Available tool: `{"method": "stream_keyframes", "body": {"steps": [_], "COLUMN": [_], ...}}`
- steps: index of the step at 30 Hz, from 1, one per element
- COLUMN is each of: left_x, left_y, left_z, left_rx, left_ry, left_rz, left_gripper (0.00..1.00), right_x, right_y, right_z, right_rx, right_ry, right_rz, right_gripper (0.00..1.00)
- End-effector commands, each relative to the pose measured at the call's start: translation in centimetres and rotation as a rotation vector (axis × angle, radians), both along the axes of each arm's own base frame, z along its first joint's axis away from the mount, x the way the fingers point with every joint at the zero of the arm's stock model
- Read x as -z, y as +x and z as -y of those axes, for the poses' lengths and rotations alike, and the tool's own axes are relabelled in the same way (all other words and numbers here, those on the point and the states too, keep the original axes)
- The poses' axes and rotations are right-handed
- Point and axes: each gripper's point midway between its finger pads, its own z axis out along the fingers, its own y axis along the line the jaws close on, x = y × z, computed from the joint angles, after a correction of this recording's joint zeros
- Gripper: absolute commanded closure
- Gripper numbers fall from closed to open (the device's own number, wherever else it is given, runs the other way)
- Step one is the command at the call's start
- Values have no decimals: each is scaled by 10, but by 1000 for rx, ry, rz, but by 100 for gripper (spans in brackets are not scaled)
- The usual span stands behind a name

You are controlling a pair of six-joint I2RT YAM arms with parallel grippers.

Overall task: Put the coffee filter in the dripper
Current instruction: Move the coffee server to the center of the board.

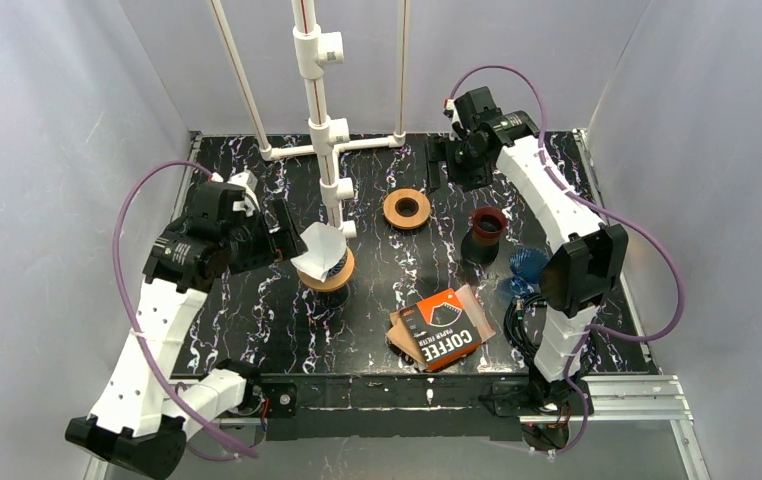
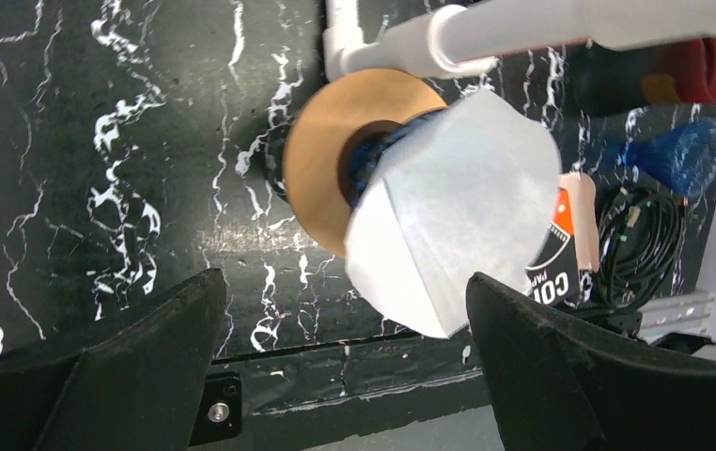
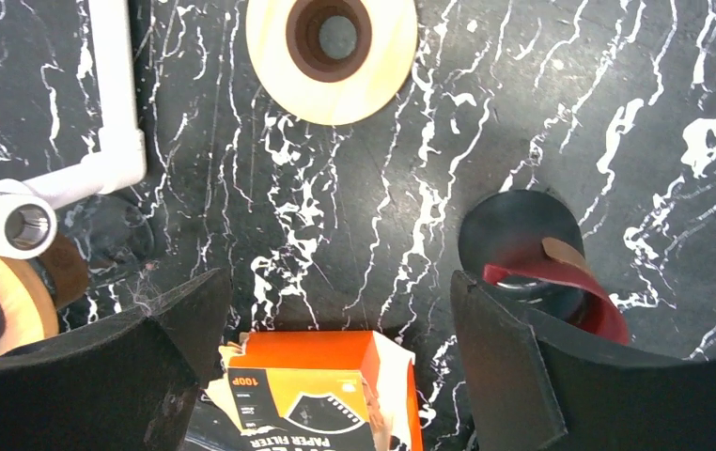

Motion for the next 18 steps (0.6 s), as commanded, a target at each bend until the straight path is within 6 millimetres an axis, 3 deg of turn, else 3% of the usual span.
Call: {"method": "stream_keyframes", "body": {"steps": [1, 8, 18], "left_x": [7, 0, -56], "left_y": [-3, 13, 53], "left_z": [-12, -20, -26], "left_rx": [-61, -107, -134], "left_ry": [-39, -98, -155], "left_rz": [-81, -113, 52], "left_gripper": [2, 2, 2], "right_x": [2, 41, 97], "right_y": [17, 28, 46], "right_z": [-18, -29, -39], "right_rx": [-15, -15, 8], "right_ry": [65, 59, 32], "right_rz": [-5, -99, -202], "right_gripper": [5, 5, 5]}}
